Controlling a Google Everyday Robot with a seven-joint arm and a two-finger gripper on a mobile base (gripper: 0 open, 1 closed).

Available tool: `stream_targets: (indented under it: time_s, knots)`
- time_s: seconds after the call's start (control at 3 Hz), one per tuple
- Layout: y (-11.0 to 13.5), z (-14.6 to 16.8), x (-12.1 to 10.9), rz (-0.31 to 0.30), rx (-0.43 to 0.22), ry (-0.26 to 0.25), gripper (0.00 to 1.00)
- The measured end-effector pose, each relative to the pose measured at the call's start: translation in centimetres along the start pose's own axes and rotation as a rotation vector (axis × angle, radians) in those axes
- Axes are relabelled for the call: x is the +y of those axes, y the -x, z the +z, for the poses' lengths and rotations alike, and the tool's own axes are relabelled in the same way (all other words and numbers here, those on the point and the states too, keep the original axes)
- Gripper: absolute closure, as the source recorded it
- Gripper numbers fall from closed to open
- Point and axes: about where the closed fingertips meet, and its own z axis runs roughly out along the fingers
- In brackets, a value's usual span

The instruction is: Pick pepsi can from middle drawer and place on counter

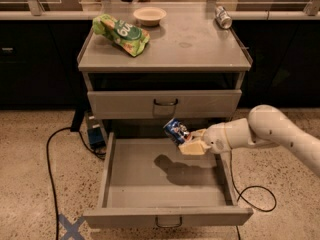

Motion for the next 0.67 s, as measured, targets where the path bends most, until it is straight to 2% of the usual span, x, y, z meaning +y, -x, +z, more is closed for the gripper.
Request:
stream_targets:
  time_s: [0.33, 0.67]
  knots:
    - [6.20, -3.27, 2.93, -0.070, -0.043, 0.075, 1.00]
    - [6.24, -3.24, 2.95, -0.071, -0.043, 0.076, 1.00]
